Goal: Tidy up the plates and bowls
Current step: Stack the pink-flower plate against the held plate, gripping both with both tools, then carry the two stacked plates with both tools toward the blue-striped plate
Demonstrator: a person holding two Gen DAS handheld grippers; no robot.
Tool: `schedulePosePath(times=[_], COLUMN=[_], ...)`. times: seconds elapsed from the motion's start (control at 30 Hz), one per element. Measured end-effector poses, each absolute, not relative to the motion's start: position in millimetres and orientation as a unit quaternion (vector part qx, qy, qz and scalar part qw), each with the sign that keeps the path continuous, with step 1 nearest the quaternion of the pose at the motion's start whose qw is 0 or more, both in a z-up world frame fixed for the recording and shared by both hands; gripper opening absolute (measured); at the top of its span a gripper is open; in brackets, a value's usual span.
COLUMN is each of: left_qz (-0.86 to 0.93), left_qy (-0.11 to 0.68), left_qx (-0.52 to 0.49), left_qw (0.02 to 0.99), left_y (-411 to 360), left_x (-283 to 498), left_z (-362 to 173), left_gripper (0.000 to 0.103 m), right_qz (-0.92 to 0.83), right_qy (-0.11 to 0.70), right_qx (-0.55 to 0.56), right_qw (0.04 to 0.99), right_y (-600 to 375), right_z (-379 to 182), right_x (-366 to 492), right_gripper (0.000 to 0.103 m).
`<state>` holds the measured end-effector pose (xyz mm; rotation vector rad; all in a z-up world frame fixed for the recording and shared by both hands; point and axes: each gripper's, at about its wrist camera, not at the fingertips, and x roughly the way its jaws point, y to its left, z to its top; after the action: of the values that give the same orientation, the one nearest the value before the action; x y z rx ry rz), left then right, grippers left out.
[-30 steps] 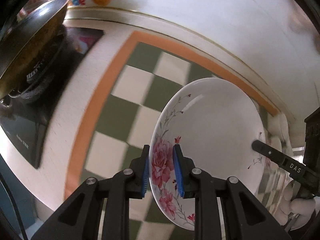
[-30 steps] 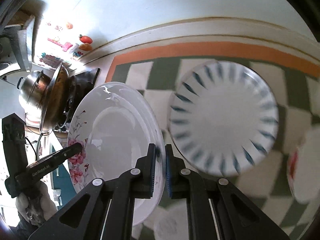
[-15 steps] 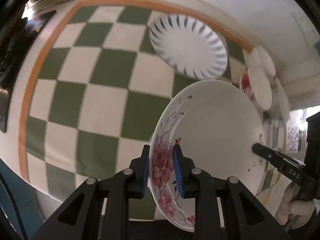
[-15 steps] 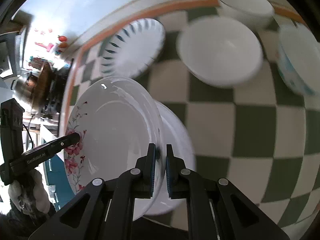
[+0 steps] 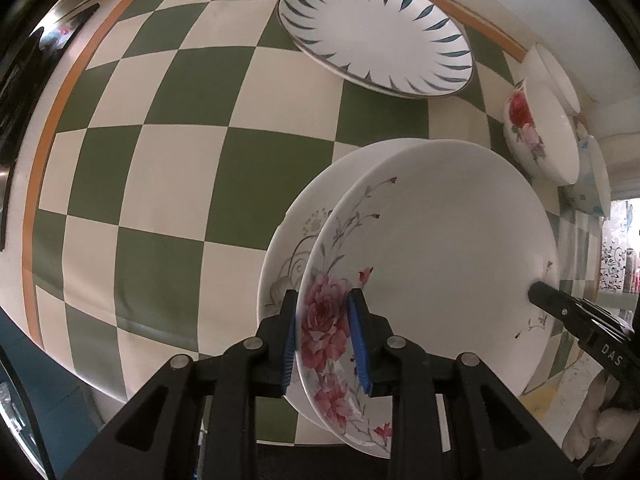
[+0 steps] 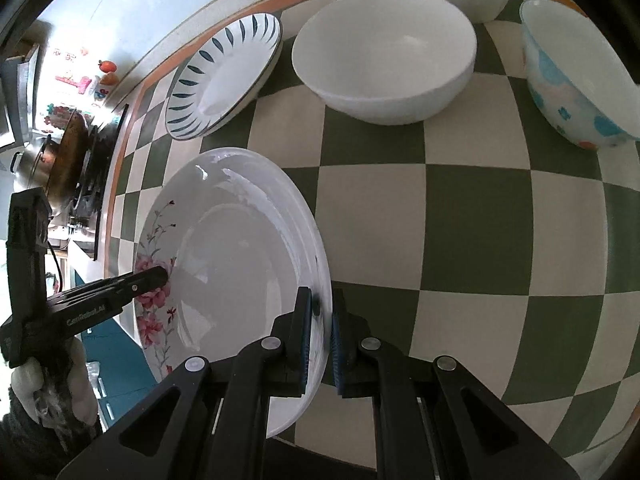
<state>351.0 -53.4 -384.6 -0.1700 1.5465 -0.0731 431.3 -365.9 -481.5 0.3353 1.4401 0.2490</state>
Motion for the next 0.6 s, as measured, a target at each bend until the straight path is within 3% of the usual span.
schedulePosePath(times=[0.6], left_qz=[-0.020], left_qy=[0.730], left_qx=[-0.091], left_qw=[0.677], left_y=[-57.5], left_x=[360.2], left_z=[-391.8], left_gripper=[0.023], right_qz=[0.110], right_qy=[0.679], right_qx=[0.172], right_qw=[0.705], right_y=[-365.0], right_z=[-482.4], right_x=[437.1], right_gripper=[0.013])
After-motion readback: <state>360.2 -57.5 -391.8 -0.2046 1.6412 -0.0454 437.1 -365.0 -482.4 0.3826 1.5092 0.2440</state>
